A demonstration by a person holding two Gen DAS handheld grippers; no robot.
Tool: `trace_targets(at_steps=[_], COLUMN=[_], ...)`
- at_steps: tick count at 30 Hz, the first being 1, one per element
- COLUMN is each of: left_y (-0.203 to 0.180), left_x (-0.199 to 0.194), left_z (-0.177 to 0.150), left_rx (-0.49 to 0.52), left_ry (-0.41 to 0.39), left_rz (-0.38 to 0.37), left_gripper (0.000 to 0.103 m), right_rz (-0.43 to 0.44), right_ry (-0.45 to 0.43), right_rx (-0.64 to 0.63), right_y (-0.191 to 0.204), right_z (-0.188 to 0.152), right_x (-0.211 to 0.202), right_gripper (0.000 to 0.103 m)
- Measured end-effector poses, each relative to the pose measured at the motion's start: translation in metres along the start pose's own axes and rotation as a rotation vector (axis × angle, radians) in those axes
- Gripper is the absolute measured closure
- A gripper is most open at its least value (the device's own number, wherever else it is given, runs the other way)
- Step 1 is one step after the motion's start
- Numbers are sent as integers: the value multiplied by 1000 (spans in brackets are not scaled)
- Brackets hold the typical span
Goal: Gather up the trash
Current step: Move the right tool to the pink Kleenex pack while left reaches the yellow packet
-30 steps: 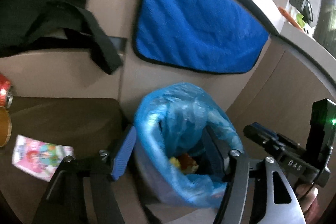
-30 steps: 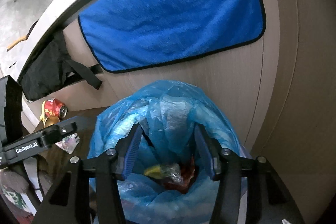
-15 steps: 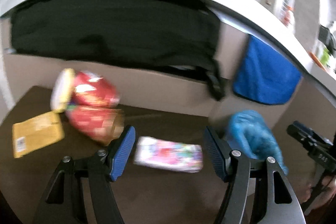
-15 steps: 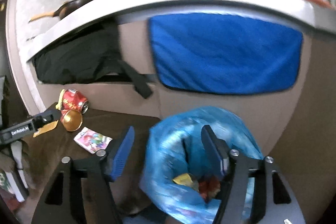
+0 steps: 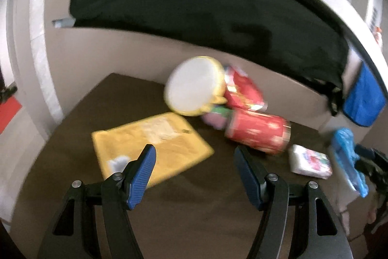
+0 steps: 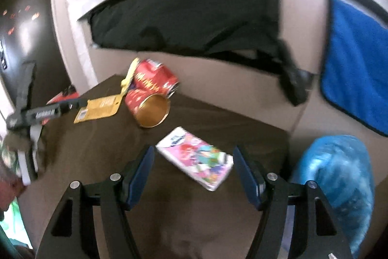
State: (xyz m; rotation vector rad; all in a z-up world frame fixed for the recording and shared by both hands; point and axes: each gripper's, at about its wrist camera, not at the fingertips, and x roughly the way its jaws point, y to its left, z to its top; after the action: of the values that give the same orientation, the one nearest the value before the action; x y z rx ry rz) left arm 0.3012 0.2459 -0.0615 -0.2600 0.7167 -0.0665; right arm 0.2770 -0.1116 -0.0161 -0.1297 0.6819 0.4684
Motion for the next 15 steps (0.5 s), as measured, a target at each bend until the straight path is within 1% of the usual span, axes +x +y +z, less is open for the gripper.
trace_targets(at_steps=[2, 5, 9, 11, 12, 13, 14, 15], left_y=[27, 60, 90, 101, 105, 106, 104, 101], left_x=[14, 35, 56, 67, 71, 73, 71, 71], left_z=[9, 22, 36, 38, 37, 34, 34, 31], left_rx=[-23, -70, -137, -167, -181, -193, -183, -178], left_ry=[34, 63, 81, 109, 129, 144, 135, 155], left_rz=[-12, 4, 12, -1, -20, -42, -42, -62], left_gripper=[35, 35, 35, 35, 35, 36, 35, 35], right_rz=[14, 22, 34, 40, 47, 75, 124, 169], right_ry=[14, 39, 70, 77, 81, 91, 107, 124], right_rx=[-16, -33, -25, -18, -16, -7, 13, 35], right_y=[7, 12, 6, 0, -3, -8, -14, -20], right_z=[1, 2, 4, 6, 8, 10, 12, 13], right_x=[9, 22, 39, 46, 51, 56, 63, 69], right_gripper=[38, 38, 38, 38, 38, 38, 38, 38])
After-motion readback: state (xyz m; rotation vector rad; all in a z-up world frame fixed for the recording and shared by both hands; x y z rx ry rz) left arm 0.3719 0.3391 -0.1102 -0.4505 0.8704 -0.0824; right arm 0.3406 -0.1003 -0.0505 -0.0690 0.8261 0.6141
